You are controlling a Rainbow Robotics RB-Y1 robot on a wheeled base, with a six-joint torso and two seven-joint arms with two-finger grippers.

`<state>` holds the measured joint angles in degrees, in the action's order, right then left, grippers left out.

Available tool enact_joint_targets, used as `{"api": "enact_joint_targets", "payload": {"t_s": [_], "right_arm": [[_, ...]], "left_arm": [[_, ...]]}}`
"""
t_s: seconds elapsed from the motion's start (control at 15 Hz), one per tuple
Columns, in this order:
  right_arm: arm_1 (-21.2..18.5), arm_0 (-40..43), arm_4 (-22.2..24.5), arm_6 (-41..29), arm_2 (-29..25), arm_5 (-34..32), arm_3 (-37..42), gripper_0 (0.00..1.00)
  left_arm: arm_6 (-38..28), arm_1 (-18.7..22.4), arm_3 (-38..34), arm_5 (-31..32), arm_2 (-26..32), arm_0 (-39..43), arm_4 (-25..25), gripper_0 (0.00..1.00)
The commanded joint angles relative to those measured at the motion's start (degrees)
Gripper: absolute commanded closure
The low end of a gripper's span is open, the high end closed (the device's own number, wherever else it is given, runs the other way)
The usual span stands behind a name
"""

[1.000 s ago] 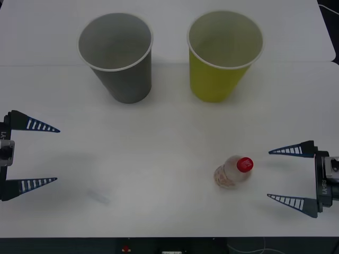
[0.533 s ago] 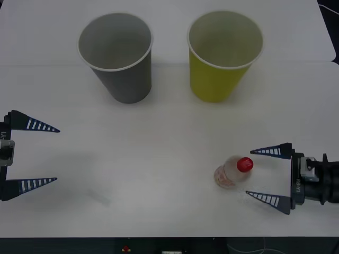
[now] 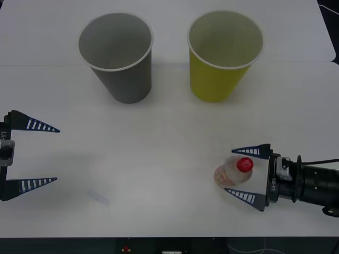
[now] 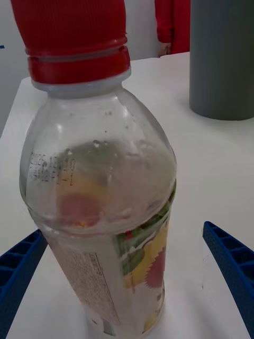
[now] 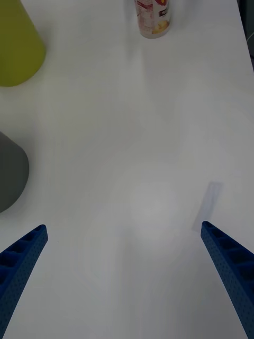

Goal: Put the can into the green bin and the plastic bottle into the gray bin

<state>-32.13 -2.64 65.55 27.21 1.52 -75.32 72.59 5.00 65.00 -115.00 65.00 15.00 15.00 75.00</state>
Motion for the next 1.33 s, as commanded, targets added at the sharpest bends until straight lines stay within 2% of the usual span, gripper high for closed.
{"api": "enact_joint_targets", "payload": {"t_s": [0.07,0.13,0.2,0.27,0.33,1.0,1.33], "right_arm": [[0.31,0.0,0.02,0.39,0.06,0.0,0.01,0.0],[0.31,0.0,0.02,0.57,0.06,0.0,0.01,0.02],[0.31,0.09,0.11,0.74,0.06,0.0,0.01,0.47],[0.31,0.09,0.02,0.48,0.06,0.0,0.01,0.98],[0.31,0.0,0.02,0.48,0.06,0.0,0.01,1.0],[-0.48,-0.62,-0.51,-1.1,0.06,-1.14,1.41,1.0],[-5.49,0.7,-0.42,-14.9,0.94,1.06,11.79,1.0]], "left_arm": [[0.0,0.0,0.0,0.0,0.0,0.0,0.0,0.0],[0.0,0.0,0.0,0.0,0.0,0.0,0.0,0.0],[0.0,0.0,0.0,0.0,0.0,0.0,0.0,0.0],[0.0,0.0,0.0,0.0,0.0,0.0,0.0,0.0],[0.0,0.0,0.0,0.0,0.0,0.0,0.0,0.0],[0.0,0.0,0.0,0.0,0.0,0.0,0.0,0.0],[0.0,0.0,0.0,0.0,0.0,0.0,0.0,0.0]]}}
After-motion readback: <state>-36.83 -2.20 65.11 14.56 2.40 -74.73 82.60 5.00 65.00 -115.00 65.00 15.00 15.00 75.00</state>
